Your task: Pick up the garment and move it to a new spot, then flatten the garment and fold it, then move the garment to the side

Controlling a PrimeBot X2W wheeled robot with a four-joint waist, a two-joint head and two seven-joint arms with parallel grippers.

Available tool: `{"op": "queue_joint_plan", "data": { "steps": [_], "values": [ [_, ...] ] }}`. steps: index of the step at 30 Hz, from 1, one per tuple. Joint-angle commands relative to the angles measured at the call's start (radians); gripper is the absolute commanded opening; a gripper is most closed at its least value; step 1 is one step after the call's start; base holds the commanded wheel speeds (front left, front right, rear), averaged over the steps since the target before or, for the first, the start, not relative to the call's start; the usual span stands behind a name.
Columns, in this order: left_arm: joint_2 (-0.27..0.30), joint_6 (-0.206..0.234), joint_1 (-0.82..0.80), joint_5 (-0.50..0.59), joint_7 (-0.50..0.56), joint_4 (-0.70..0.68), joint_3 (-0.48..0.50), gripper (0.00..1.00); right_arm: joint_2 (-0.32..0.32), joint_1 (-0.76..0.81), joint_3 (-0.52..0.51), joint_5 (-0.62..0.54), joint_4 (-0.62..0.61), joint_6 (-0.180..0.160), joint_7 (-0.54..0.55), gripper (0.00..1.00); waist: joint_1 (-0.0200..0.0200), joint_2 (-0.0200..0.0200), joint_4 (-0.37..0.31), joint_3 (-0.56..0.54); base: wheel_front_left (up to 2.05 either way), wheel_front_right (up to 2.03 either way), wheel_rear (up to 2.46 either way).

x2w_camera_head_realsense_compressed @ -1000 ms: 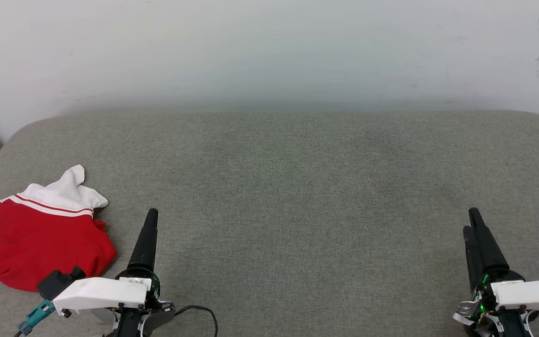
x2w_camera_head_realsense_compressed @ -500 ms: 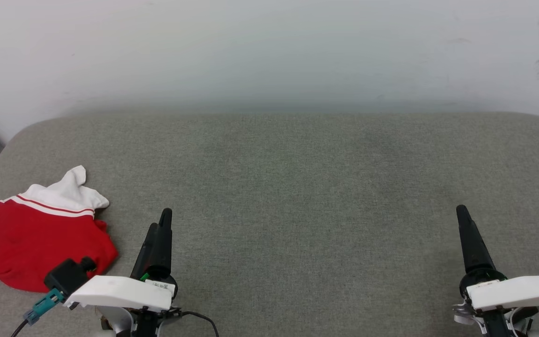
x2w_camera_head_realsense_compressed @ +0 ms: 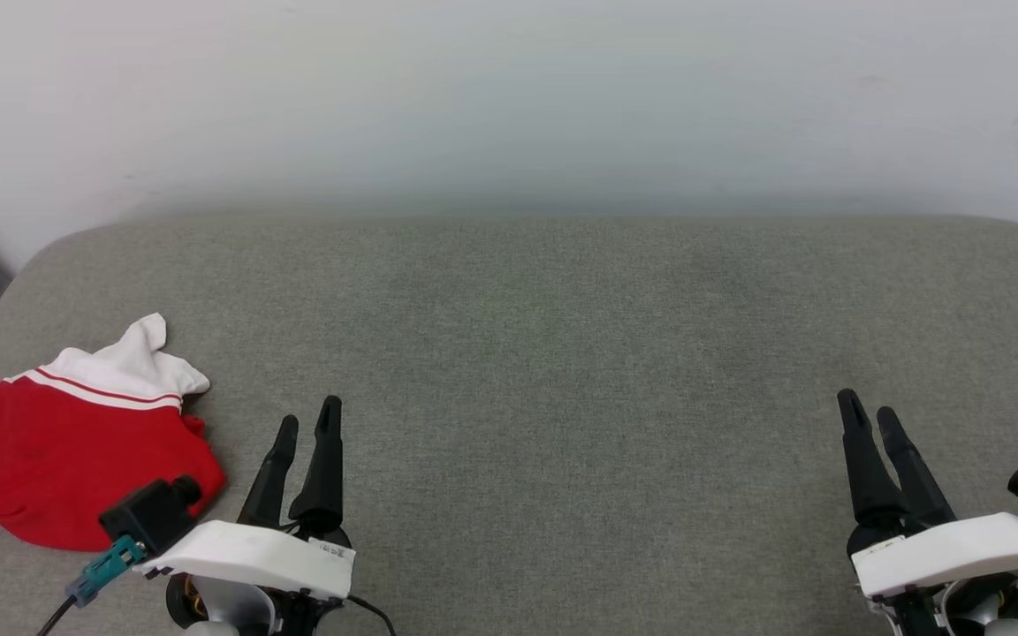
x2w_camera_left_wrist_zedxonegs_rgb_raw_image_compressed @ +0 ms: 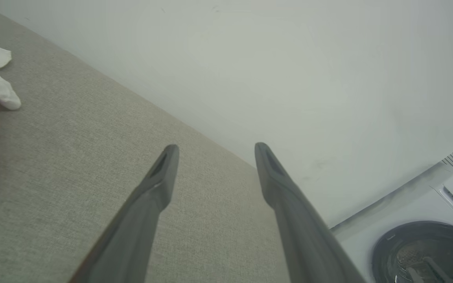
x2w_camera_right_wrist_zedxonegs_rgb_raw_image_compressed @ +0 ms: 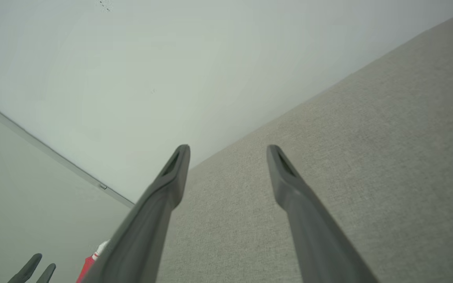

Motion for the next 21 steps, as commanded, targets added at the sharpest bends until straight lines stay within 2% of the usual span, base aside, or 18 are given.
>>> {"op": "queue_joint_plan", "data": {
  "steps": [1,21],
  "values": [
    [0.007,0.0,0.003,0.038,-0.011,-0.012,-0.006,1.0,0.0,-0.002,0.003,-0.039,-0.02,0.0,0.004,1.0,0.0,0.0,-0.001,-0.001,0.0,0.0,0.0],
    [0.019,0.001,-0.006,0.293,-0.063,0.018,-0.017,1.0,0.003,0.016,0.005,-0.311,-0.063,0.0,0.012,1.0,0.0,0.0,0.0,-0.004,0.0,0.0,0.0]
  ]
}}
